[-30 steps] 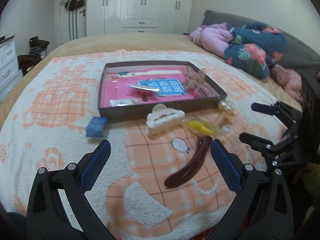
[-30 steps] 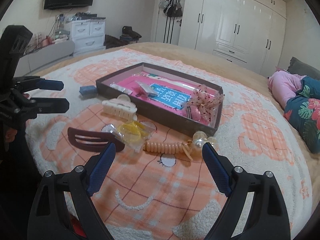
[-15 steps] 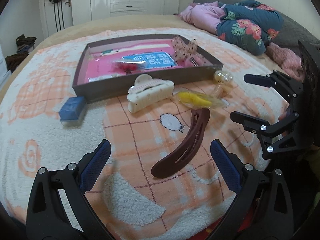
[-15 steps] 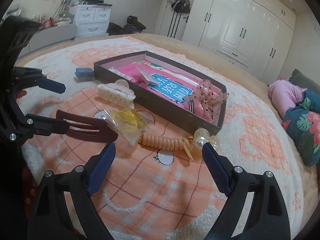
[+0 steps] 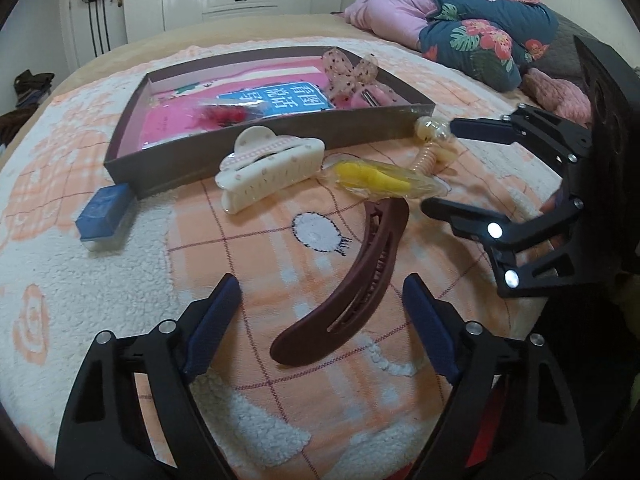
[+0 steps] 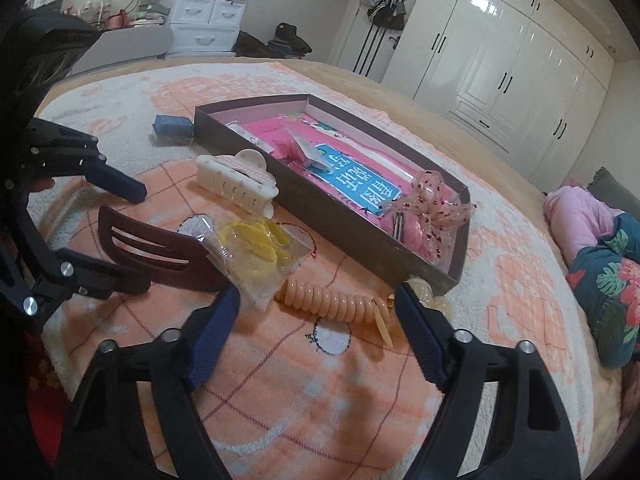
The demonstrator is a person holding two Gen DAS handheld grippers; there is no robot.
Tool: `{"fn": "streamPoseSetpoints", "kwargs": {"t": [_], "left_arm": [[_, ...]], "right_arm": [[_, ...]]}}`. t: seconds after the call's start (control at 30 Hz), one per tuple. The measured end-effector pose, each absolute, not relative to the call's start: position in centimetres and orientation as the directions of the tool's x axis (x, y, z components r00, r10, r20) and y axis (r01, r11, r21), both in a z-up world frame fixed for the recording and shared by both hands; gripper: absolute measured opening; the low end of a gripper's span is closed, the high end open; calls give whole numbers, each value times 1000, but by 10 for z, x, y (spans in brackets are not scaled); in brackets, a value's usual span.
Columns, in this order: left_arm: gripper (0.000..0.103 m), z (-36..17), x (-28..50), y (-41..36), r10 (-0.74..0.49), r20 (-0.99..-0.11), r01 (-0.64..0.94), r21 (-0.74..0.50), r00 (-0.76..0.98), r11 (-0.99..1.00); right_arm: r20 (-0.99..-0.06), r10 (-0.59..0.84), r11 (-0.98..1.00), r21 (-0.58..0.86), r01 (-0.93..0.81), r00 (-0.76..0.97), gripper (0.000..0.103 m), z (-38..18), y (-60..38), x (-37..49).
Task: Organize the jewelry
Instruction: 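Grasp the maroon hair clip with the left tool while the right tool grasps the yellow bag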
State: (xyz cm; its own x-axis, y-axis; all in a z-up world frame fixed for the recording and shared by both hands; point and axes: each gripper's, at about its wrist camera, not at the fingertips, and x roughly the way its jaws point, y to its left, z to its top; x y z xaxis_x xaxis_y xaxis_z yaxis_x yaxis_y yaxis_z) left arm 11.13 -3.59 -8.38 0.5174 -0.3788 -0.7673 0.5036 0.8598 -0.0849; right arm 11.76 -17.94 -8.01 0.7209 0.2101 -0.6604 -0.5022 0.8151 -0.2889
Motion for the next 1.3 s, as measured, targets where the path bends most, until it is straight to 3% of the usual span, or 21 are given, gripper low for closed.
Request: {"fn": "streamPoseSetpoints", "kwargs": {"t": [0.3,0.53,0.73,0.83,0.93,1.3], "left_arm": [[54,-84,111,-38,-400,-766,515,-106,503,851],[48,-84,115,-38,-415,-765,513,-130,493,849],[37,-84,113,-43,-423,-763,529,-126,489,839],[16,-83,111,-46,-433,-759,546,-123,486,829],[7,-84,110,-48,-433,-760,554,-116,485,825],[6,-67,104,-44,-438,-719,529,-116,539,841]], "right_arm": [[-643,271,767,-305,-564,717,57,-77,-163,127],[-661,312,751,-269,-603,683,28,-79,-159,141],[-654,372,782,-162,-602,659,26,-71,-166,147],[-640,400,802,-103,-589,656,26,-65,-173,147],[-625,407,828,-56,-558,667,26,-61,-183,145],[-546,412,876,19,-481,729,26,-37,-216,132]]}}
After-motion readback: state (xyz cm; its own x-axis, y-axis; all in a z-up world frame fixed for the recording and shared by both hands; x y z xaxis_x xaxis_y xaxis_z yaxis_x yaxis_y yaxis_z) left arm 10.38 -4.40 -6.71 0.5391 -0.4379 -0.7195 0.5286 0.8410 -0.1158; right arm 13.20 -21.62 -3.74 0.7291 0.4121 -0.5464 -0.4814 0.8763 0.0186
